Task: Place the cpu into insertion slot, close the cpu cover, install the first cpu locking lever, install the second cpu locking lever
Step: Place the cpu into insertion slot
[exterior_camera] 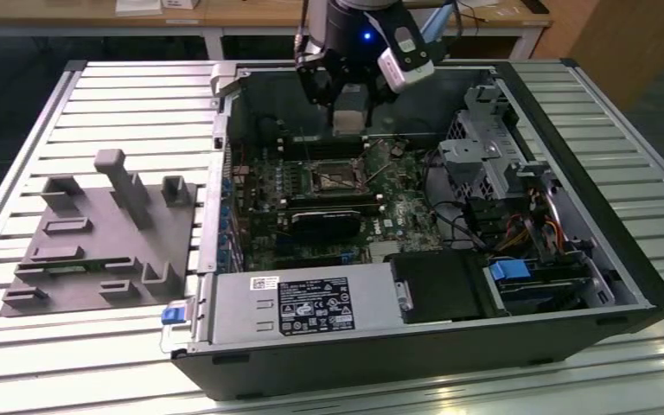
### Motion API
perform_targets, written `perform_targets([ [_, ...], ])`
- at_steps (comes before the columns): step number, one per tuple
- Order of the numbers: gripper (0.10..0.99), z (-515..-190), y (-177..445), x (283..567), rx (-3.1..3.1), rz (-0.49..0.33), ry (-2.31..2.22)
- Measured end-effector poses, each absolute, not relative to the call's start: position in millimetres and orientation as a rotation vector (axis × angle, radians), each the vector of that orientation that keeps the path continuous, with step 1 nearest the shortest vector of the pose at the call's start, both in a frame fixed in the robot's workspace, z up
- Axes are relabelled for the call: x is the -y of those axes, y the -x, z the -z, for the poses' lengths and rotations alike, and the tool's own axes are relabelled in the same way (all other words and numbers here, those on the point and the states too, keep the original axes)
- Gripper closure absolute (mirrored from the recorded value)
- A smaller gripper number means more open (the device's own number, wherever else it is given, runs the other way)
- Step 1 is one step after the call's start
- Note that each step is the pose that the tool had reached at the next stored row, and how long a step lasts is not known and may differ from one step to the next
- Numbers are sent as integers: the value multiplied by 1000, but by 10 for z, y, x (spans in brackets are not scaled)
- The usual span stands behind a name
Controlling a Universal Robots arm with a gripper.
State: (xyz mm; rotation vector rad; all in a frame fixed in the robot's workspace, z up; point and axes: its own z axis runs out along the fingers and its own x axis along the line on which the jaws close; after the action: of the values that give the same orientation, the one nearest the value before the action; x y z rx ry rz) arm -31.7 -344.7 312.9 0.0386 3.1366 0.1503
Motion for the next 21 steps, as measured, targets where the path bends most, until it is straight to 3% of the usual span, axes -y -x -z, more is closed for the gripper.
perform_targets([
  [21, 549, -2762, 359, 3446, -3133, -149, -38],
])
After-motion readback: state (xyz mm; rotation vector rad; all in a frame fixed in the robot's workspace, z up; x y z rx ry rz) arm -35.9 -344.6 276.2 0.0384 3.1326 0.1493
